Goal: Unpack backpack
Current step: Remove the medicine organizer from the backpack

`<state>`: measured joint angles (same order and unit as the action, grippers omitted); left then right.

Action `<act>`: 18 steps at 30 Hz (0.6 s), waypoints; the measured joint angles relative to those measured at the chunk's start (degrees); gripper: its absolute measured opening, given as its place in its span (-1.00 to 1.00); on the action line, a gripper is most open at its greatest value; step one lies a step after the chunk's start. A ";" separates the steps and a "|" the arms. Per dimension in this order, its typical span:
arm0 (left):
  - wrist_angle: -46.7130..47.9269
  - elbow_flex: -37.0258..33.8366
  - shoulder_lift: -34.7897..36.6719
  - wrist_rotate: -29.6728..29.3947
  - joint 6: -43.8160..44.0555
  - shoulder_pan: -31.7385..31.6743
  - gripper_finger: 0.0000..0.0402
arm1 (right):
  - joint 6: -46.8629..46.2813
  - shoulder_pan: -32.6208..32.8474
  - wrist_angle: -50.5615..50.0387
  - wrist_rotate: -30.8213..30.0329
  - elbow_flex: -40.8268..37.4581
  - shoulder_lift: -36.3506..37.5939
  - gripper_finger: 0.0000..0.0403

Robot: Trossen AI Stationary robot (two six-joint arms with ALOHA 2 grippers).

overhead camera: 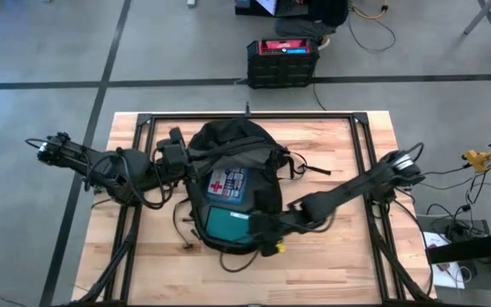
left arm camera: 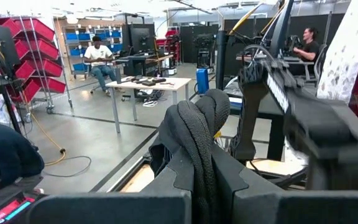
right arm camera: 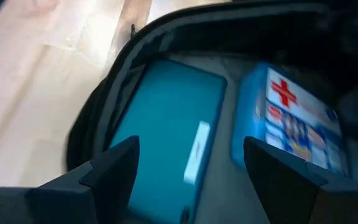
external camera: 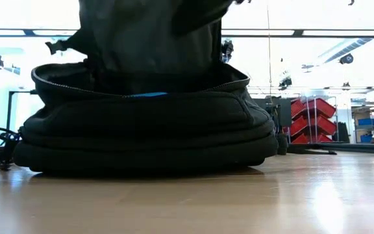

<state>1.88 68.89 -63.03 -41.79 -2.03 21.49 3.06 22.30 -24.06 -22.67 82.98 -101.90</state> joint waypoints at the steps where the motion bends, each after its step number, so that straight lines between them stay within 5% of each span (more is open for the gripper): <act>1: 0.00 0.01 0.00 0.01 -0.01 0.00 -0.99 | 0.03 0.00 0.01 0.00 0.00 -0.01 0.35; 18: -0.04 0.16 0.01 0.14 -0.16 0.02 -0.99 | 0.51 -0.05 0.23 0.01 0.00 -0.17 0.35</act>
<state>1.84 69.05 -63.02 -41.65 -2.19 21.51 3.57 22.25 -23.83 -22.66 82.98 -102.07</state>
